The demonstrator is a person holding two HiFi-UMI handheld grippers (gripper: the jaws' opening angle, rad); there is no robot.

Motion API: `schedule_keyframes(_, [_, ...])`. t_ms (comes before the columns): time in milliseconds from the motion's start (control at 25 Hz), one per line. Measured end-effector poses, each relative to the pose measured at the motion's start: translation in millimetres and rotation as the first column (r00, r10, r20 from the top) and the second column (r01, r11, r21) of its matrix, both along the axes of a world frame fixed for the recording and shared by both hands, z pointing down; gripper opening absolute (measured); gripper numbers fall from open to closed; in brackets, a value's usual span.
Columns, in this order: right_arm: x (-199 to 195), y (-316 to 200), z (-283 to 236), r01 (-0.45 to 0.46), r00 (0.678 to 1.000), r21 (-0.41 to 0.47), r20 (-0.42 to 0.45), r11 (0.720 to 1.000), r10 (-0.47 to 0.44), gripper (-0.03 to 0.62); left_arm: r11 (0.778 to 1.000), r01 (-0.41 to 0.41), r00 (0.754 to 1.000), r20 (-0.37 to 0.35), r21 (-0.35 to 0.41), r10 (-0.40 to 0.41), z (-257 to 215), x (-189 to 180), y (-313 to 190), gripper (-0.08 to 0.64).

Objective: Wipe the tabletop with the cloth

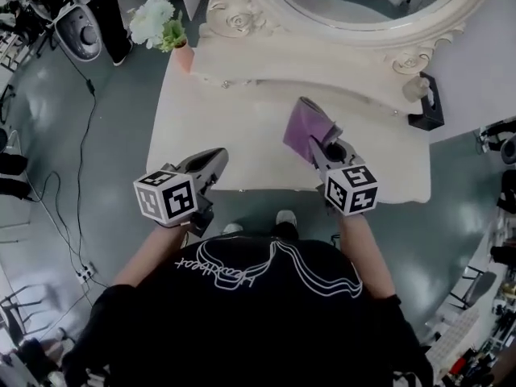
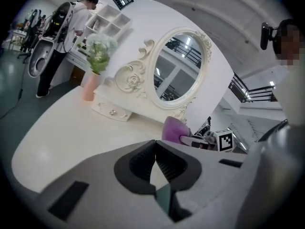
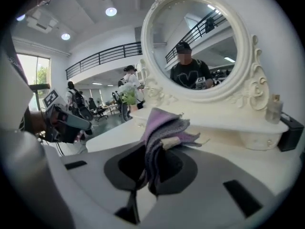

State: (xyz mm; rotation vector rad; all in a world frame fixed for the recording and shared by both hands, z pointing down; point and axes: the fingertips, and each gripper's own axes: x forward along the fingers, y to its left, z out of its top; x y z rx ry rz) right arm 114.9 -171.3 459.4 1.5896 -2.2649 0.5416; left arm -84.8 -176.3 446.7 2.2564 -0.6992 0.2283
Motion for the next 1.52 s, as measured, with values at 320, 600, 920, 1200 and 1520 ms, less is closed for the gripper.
schedule_keyframes(320, [-176, -17, 7, 0.241, 0.969, -0.012, 0.06, 0.97, -0.24, 0.051, 0.991, 0.134, 0.991, 0.004, 0.019, -0.135, 1, -124, 8, 0.005])
schedule_keyframes(600, [-290, -28, 23, 0.392, 0.919, -0.047, 0.049, 0.919, -0.39, 0.051, 0.97, 0.243, 0.97, -0.009, 0.007, -0.243, 5, -200, 27, 0.005])
schedule_keyframes(920, [-366, -43, 62, 0.468, 0.882, -0.116, -0.001, 0.876, -0.472, 0.049, 0.942, 0.335, 0.942, -0.015, -0.018, -0.335, 14, -250, 50, 0.005])
schedule_keyframes(1200, [-382, -57, 96, 0.441, 0.883, -0.19, -0.082, 0.877, -0.461, 0.049, 0.923, 0.382, 0.924, -0.003, -0.039, -0.382, 24, -274, 65, 0.005])
schedule_keyframes(1520, [-379, -62, 120, 0.419, 0.867, -0.227, -0.187, 0.879, -0.461, 0.049, 0.913, 0.405, 0.914, 0.007, -0.046, -0.405, 27, -286, 73, 0.005])
